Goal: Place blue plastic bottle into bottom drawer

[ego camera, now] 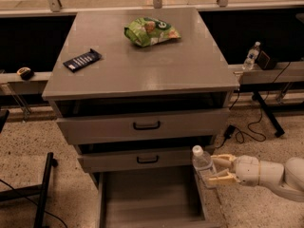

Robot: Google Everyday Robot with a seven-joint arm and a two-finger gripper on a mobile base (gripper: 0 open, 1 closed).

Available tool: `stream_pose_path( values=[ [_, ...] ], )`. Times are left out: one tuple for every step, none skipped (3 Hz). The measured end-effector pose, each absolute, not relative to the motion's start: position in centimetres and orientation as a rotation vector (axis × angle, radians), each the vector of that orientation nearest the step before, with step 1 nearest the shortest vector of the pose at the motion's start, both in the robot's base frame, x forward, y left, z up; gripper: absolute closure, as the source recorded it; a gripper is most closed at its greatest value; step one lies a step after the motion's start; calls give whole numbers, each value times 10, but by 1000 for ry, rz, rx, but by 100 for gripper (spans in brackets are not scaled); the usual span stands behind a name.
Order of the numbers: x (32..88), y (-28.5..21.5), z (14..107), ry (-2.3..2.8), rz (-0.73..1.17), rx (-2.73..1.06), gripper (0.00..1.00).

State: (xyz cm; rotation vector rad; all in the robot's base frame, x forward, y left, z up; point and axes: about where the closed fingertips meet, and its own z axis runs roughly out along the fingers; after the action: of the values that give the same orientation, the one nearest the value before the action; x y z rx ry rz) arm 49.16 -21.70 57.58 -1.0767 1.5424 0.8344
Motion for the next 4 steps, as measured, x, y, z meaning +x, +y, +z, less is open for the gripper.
stream_pose_path(
  values=[
    [502, -214, 524, 1562, 835, -1084, 100],
    [509, -194, 420, 1581, 844, -1112, 100],
    [509, -194, 420, 1581, 844, -1113, 100],
    [532, -188, 349, 1584, 792, -1191, 100]
  ],
)
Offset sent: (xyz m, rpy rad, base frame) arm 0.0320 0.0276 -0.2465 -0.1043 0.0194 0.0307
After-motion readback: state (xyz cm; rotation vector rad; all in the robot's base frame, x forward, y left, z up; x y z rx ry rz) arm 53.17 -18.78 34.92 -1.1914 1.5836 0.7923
